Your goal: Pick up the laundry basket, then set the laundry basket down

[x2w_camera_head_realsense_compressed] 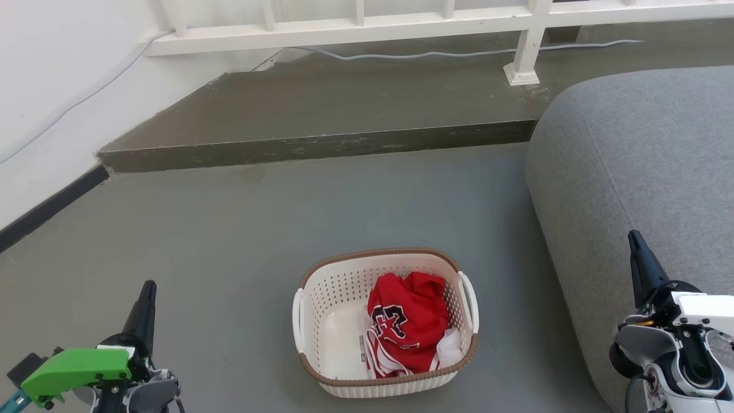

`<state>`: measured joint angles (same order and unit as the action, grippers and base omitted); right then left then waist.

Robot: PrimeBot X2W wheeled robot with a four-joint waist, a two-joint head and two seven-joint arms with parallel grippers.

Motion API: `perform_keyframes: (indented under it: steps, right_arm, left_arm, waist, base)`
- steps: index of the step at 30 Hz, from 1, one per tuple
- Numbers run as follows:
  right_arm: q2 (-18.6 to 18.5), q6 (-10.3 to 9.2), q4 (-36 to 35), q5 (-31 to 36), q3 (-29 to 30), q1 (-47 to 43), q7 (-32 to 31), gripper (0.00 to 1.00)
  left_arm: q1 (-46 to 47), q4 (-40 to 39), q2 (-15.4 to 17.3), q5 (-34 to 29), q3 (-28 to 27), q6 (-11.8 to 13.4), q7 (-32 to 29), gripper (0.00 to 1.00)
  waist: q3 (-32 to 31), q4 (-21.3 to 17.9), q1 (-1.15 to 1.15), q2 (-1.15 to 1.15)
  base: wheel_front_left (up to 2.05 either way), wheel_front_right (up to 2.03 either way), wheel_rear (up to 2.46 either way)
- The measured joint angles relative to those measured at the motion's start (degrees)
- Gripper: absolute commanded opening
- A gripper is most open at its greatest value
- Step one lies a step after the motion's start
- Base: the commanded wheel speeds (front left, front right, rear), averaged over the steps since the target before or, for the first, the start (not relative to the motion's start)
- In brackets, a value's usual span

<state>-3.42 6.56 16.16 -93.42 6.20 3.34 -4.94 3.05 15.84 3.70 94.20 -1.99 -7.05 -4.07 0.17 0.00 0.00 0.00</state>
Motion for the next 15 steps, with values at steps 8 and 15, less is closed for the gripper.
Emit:
perform_keyframes:
  steps: [8,15]
  right_arm:
    - [0.01,0.00,-0.01,0.00,0.03,0.00,-0.15,0.00]
    - [0.02,0.00,-0.01,0.00,0.04,0.00,-0.15,0.00]
  left_arm:
    - [0.00,0.00,-0.01,0.00,-0.02,0.00,-0.01,0.00]
    - [0.00,-0.01,-0.02,0.00,-0.03,0.00,-0.41,0.00]
  waist:
    - [0.00,0.00,0.00,0.00]
    - [0.00,0.00,0.00,0.00]
  base:
    - [0.00,0.00,0.00]
    - [0.00,0.00,0.00]
